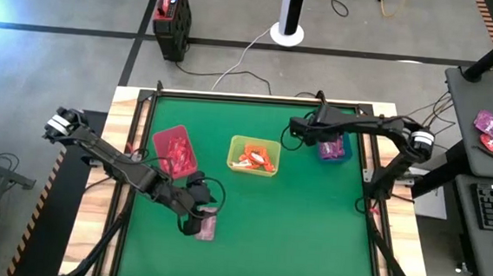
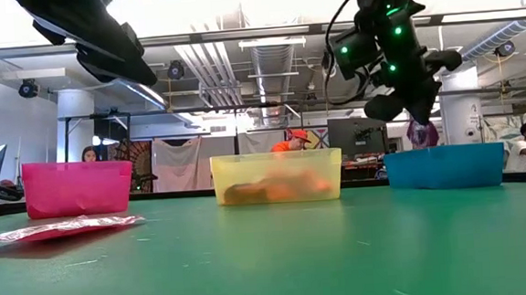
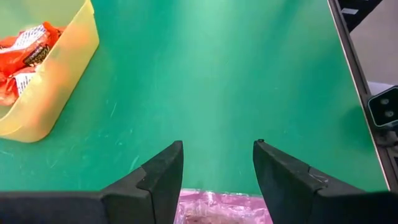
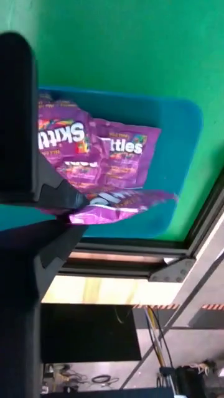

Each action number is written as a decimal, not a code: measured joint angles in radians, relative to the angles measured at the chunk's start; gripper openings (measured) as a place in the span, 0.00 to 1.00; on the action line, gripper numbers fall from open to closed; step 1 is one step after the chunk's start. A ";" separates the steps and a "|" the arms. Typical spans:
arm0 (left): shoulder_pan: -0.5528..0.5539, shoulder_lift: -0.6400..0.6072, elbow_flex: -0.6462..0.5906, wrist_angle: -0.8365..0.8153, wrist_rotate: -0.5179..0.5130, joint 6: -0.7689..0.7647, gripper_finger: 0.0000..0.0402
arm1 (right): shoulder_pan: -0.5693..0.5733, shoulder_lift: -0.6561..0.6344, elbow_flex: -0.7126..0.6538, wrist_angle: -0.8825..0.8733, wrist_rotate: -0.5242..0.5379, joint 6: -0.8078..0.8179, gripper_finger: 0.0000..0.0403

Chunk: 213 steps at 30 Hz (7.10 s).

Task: Sort candy by brand, put in halloween buckets
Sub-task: Put the purple candy into the blue bin, then put the red candy into the red bin

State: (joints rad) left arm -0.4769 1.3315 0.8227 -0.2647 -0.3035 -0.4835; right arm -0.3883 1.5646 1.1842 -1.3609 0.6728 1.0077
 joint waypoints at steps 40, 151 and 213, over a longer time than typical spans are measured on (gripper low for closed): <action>-0.282 0.412 0.198 -0.190 -0.128 -0.086 0.44 | 0.729 -0.093 0.032 0.194 0.170 0.320 0.50; -0.374 0.462 0.154 -0.328 -0.278 -0.255 0.49 | 0.706 0.691 0.218 1.686 -0.282 -0.604 0.02; -0.286 0.023 0.158 -1.068 -0.502 -0.792 0.00 | 0.732 0.284 0.187 1.243 -0.194 -0.643 0.02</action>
State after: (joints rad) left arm -0.7626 1.3547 0.9810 -1.3326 -0.8054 -1.2760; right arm 0.3435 1.8488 1.3716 -0.1184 0.4792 0.3643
